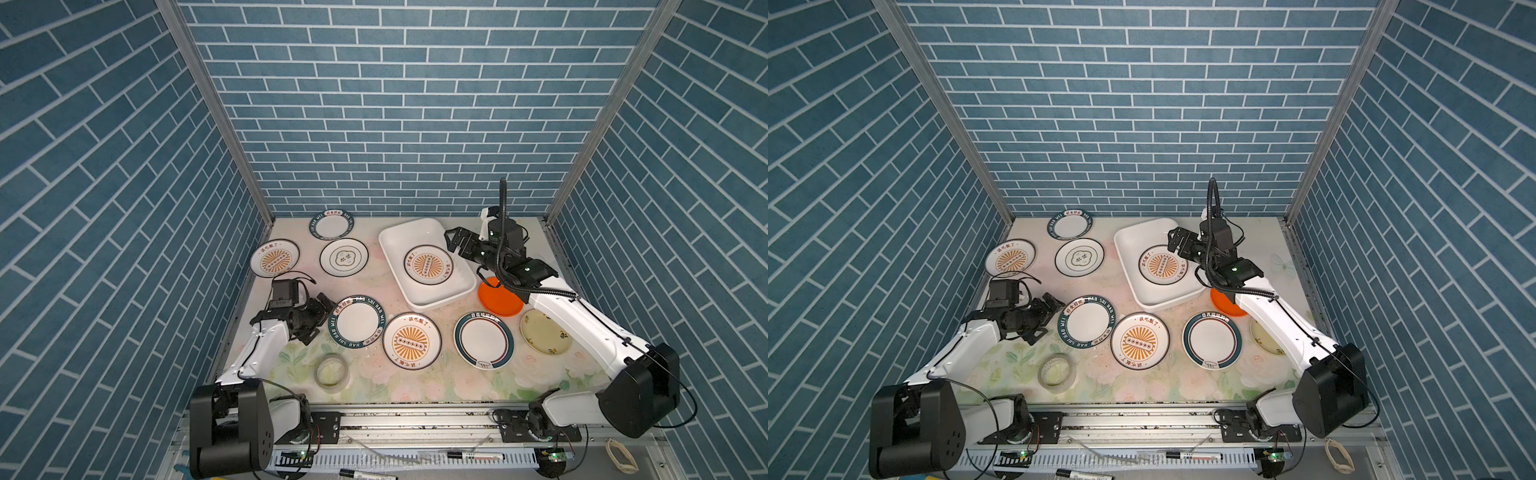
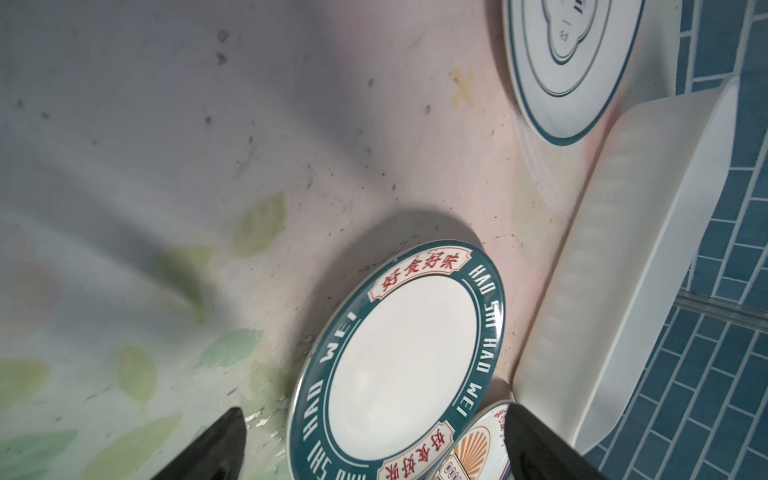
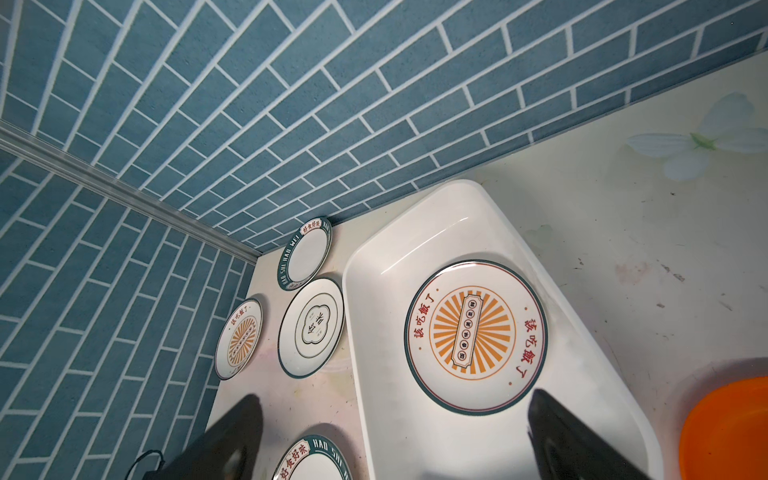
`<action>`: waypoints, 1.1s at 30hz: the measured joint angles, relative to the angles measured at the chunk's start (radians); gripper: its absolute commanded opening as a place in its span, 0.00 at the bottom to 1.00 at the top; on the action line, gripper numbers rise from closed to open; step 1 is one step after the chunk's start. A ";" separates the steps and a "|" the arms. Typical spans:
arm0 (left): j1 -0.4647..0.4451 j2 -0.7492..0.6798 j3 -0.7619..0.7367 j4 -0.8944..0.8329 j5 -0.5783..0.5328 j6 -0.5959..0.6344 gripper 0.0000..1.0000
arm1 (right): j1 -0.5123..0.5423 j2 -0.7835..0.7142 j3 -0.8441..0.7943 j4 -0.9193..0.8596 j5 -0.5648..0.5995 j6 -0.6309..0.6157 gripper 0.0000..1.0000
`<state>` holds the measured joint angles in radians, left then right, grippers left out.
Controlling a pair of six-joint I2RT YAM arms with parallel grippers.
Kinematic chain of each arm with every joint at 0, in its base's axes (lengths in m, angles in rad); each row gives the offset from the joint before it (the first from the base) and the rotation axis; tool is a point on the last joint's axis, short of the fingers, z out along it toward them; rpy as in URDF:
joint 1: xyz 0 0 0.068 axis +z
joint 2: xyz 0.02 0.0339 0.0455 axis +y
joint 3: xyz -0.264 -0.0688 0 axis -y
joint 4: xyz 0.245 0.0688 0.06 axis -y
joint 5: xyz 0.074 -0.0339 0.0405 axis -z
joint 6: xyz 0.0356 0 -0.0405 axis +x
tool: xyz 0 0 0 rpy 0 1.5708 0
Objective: Place the plates into the plastic bin on the countertop
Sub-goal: 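Release the plate, move the left gripper to the green-rim plate and grasp it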
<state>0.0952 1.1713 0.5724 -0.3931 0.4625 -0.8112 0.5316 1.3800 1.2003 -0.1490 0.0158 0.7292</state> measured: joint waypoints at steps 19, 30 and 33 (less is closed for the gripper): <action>0.001 0.102 -0.150 0.324 0.170 -0.006 0.72 | 0.014 -0.014 -0.006 0.007 0.071 0.000 0.99; 0.005 0.202 -0.257 0.640 0.228 -0.008 0.24 | 0.014 -0.037 -0.016 0.006 0.105 0.000 0.99; 0.005 0.210 -0.261 0.652 0.222 -0.011 0.12 | 0.016 -0.045 -0.026 0.005 0.113 0.000 0.99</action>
<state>0.0998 1.3815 0.3115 0.2588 0.6849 -0.8227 0.5472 1.3346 1.1748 -0.1436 0.1284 0.7292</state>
